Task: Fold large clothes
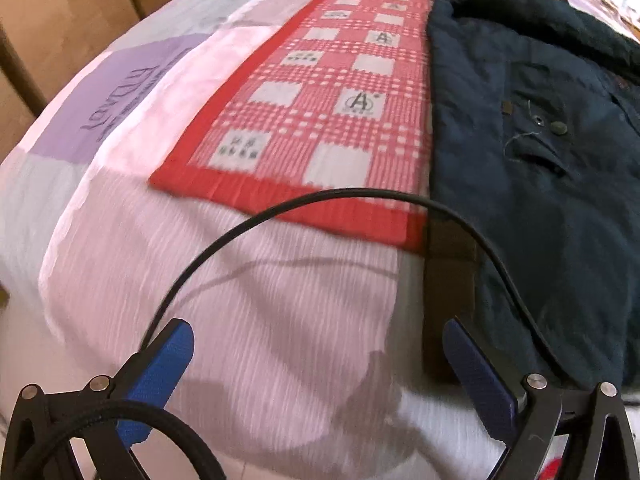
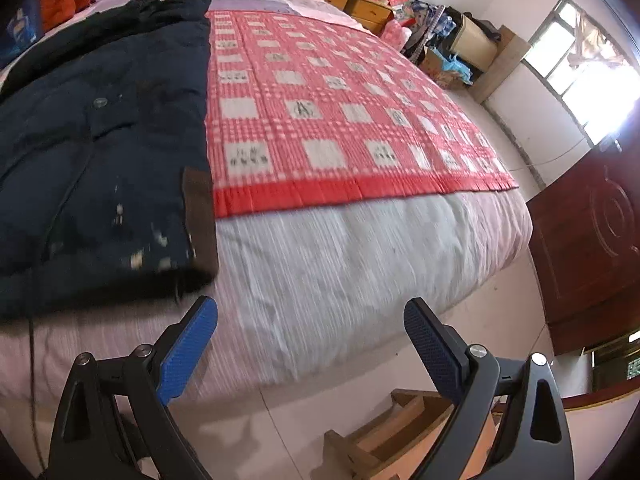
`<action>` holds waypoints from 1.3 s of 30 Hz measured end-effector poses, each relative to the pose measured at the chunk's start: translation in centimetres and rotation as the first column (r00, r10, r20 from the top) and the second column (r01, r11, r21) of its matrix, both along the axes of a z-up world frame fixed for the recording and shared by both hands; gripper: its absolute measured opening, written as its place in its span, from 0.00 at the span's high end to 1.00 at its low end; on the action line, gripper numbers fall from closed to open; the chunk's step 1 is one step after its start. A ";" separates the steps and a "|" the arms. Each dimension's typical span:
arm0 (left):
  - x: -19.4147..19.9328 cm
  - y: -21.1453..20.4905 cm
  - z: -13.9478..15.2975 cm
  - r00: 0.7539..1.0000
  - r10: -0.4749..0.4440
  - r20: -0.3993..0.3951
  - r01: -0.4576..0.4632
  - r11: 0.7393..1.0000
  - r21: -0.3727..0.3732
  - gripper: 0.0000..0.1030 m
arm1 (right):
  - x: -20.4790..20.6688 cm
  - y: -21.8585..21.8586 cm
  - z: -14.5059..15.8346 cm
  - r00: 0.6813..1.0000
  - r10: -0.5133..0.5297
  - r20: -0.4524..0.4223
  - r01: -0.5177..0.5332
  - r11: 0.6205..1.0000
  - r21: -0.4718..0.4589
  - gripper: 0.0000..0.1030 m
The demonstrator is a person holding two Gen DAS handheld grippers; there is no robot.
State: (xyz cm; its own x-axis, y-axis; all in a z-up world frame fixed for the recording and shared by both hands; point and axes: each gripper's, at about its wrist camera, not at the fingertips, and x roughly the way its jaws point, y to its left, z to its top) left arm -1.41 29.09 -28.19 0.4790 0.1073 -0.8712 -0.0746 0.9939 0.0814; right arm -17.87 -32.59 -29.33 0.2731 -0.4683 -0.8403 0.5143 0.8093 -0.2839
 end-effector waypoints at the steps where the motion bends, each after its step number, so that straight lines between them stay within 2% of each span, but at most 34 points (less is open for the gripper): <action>1: -0.3 0.0 0.1 1.000 0.003 0.003 -0.003 1.000 -0.006 0.01 | -0.4 0.1 0.0 1.000 -0.004 0.001 0.004 1.000 0.002 0.06; 7: -3.5 -0.1 1.5 1.000 -0.016 0.018 0.016 1.000 0.008 0.01 | -2.1 0.1 0.6 1.000 0.001 0.019 -0.001 1.000 0.000 0.06; 11: -5.1 0.2 2.1 1.000 -0.005 0.018 0.005 1.000 0.018 0.01 | -1.8 0.4 1.1 0.999 0.012 0.040 -0.013 1.000 0.003 0.06; 18: -5.7 -0.3 2.9 0.999 0.030 0.035 -0.030 1.000 -0.008 0.01 | 0.4 2.1 1.9 0.992 0.103 0.078 -0.105 0.994 0.022 0.06; 21: -5.8 -0.1 4.6 0.997 0.054 0.046 -0.052 0.998 -0.026 0.01 | 0.7 1.7 3.2 0.989 0.103 0.104 -0.106 0.994 0.021 0.06; 25: -7.0 2.2 10.7 0.987 0.084 0.134 -0.091 0.995 0.041 0.01 | -0.9 -1.5 7.3 0.988 0.072 0.137 -0.069 0.997 -0.033 0.06; 29: -8.9 6.5 18.8 0.966 0.146 0.214 -0.174 0.977 0.119 0.01 | -4.5 -6.7 14.5 0.987 0.028 0.159 -0.006 0.990 -0.141 0.06; 30: -9.7 7.8 21.4 0.957 0.157 0.242 -0.199 0.967 0.158 0.01 | -5.4 -7.7 16.2 0.986 0.019 0.165 0.009 0.986 -0.165 0.06; 32: -11.1 9.9 25.6 0.941 0.177 0.289 -0.245 0.944 0.220 0.01 | -7.7 -10.0 20.4 0.984 -0.003 0.180 0.044 0.974 -0.224 0.06; 34: -12.7 12.7 30.6 0.914 0.219 0.343 -0.321 0.905 0.280 0.01 | -10.5 -12.4 25.7 0.979 -0.038 0.201 0.101 0.944 -0.314 0.06; 36: -13.9 14.8 33.9 0.891 0.251 0.377 -0.377 0.873 0.309 0.01 | -12.8 -13.9 30.0 0.969 -0.072 0.238 0.161 0.910 -0.382 0.06; 37: -14.6 16.1 36.0 0.877 0.260 0.404 -0.409 0.846 0.343 0.01 | -14.3 -15.0 32.6 0.959 -0.094 0.266 0.204 0.882 -0.424 0.06; 39: -15.1 17.5 38.1 0.862 0.256 0.437 -0.441 0.805 0.398 0.00 | -16.0 -16.5 35.9 0.944 -0.116 0.309 0.256 0.847 -0.465 0.06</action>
